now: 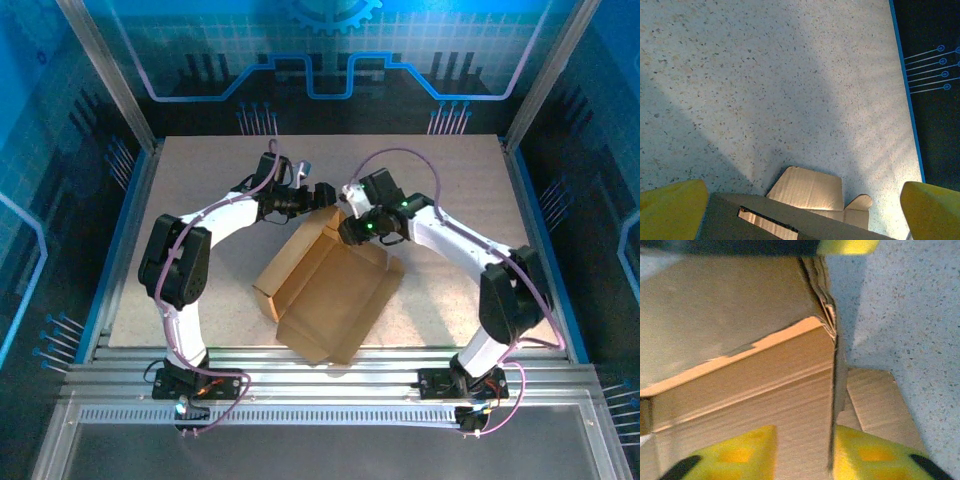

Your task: Fold the paper box

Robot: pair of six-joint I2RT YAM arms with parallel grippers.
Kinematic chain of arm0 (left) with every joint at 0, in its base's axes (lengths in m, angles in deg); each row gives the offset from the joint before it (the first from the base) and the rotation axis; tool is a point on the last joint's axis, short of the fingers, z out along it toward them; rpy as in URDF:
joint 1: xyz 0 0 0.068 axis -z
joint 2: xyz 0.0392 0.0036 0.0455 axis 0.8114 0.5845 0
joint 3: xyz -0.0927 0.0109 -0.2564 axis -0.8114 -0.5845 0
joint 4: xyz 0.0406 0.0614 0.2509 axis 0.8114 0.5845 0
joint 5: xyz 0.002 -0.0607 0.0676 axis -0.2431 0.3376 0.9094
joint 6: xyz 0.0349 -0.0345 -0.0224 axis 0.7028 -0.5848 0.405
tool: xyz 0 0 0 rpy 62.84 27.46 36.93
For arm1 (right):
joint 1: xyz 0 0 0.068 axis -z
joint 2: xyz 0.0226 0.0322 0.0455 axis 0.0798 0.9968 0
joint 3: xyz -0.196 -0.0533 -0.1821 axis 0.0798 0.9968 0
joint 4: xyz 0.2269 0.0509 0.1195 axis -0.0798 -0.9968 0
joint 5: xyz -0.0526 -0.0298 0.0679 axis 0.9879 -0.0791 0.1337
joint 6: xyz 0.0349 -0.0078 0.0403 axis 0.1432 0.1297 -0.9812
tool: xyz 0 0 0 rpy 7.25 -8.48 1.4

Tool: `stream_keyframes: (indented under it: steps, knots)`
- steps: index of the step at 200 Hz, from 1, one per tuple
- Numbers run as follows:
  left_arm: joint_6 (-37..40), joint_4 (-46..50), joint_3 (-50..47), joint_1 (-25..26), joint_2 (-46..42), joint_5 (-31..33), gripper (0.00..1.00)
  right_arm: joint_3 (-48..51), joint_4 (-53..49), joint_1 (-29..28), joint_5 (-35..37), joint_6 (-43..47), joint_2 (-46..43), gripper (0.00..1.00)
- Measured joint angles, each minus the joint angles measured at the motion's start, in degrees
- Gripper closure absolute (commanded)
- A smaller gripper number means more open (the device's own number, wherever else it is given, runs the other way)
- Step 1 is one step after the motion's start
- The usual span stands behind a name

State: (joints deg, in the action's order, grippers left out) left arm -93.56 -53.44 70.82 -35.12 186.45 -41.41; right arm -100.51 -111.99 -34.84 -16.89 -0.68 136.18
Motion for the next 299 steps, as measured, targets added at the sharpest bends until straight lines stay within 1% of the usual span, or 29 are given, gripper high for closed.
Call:
stream_keyframes:
  steps: [5, 6, 13, 18, 19, 20, 22, 26, 33, 41, 59, 80, 98, 107, 112, 125, 131, 143, 169, 195, 214, 245, 299]
  knots:
    - [0.00, 0.00, 0.00, 0.02, 0.00, 0.04, 0.01, 0.74, 0.37, 0.39, -0.74, 0.04, -1.38, 0.45]
    - [0.00, 0.00, 0.00, 0.02, 0.02, 0.07, 0.01, 0.90, 0.50, 0.46, -0.87, -0.04, -1.62, 0.43]
    - [0.02, 0.00, 0.00, 0.02, 0.02, 0.09, 0.01, 2.34, 1.62, 1.25, -2.01, -0.96, -3.78, 0.31]
    - [0.07, 0.00, 0.00, 0.02, 0.02, 0.11, 0.01, 3.39, 2.54, 1.84, -2.95, -0.66, -5.20, 0.19]
    - [0.09, 0.02, 0.00, 0.02, 0.02, 0.11, 0.01, 3.61, 2.64, 1.97, -3.04, -0.87, -5.49, 0.19]
    - [0.11, 0.00, 0.00, 0.02, 0.02, 0.11, 0.01, 4.04, 2.95, 2.27, -3.19, -1.46, -6.10, 0.14]
    - [0.24, 0.00, 0.00, 0.02, 0.02, 0.20, 0.01, 4.55, 3.41, 2.60, -3.54, -1.31, -6.73, 0.09]
    - [0.35, 0.02, 0.04, 0.02, 0.02, 0.24, 0.01, 5.55, 4.17, 3.21, -4.00, -1.49, -8.02, 0.02]
    - [0.61, 0.04, 0.13, 0.02, 0.02, 0.31, 0.01, 7.21, 5.49, 4.39, -4.81, -1.92, -10.25, 0.00]
    - [0.98, 0.07, 0.26, 0.02, 0.02, 0.39, 0.01, 8.72, 6.58, 6.01, -5.64, -2.21, -12.66, 0.00]
    - [1.27, 0.09, 0.31, 0.09, 0.02, 0.52, 0.01, 9.68, 8.04, 8.63, -6.91, -2.05, -14.69, 0.01]
    - [1.29, 0.07, 0.31, 0.15, 0.07, 0.52, 0.01, 10.40, 9.40, 10.12, -6.88, -0.28, -14.12, 0.01]
    - [1.29, 0.07, 0.33, 0.17, 0.09, 0.52, 0.01, 10.95, 9.97, 10.86, -6.91, 1.22, -11.78, 0.03]
    - [1.29, 0.07, 0.42, 0.17, 0.15, 0.52, 0.01, 11.45, 11.19, 11.28, -6.95, 1.79, -10.49, 0.09]
    - [1.29, 0.09, 0.50, 0.17, 0.22, 0.52, 0.01, 11.80, 11.78, 11.61, -6.91, 2.10, -9.70, 0.15]
    - [1.29, 0.07, 0.63, 0.17, 0.37, 0.52, 0.01, 13.42, 14.10, 12.26, -6.69, 3.02, -7.89, 0.28]
    - [1.29, 0.09, 0.66, 0.17, 0.39, 0.52, 0.01, 14.01, 14.84, 12.37, -6.64, 2.95, -7.21, 0.32]
    - [1.29, 0.07, 0.68, 0.17, 0.39, 0.52, 0.01, 14.47, 15.72, 12.44, -6.67, 3.06, -5.73, 0.35]
    - [1.31, 0.07, 0.68, 0.24, 0.39, 0.59, 0.01, 14.47, 18.14, 11.85, -6.82, 4.17, -2.27, 0.35]
    - [1.31, 0.09, 0.68, 0.28, 0.39, 0.76, 0.01, 14.47, 20.17, 8.96, -6.67, 5.07, 0.11, 0.36]
    - [1.40, 0.11, 0.74, 0.39, 0.39, 0.81, 0.01, 14.43, 21.73, 7.10, -6.71, 5.46, 0.81, 0.41]
    - [2.47, 0.72, 1.90, 0.46, 1.20, 0.68, 0.01, 12.74, 23.78, 5.84, -7.21, 6.27, 2.89, 0.43]
    - [6.08, 5.14, 7.10, 0.46, 4.55, -3.56, 0.01, 10.12, 27.63, 4.85, -8.24, 7.15, 6.54, 0.45]
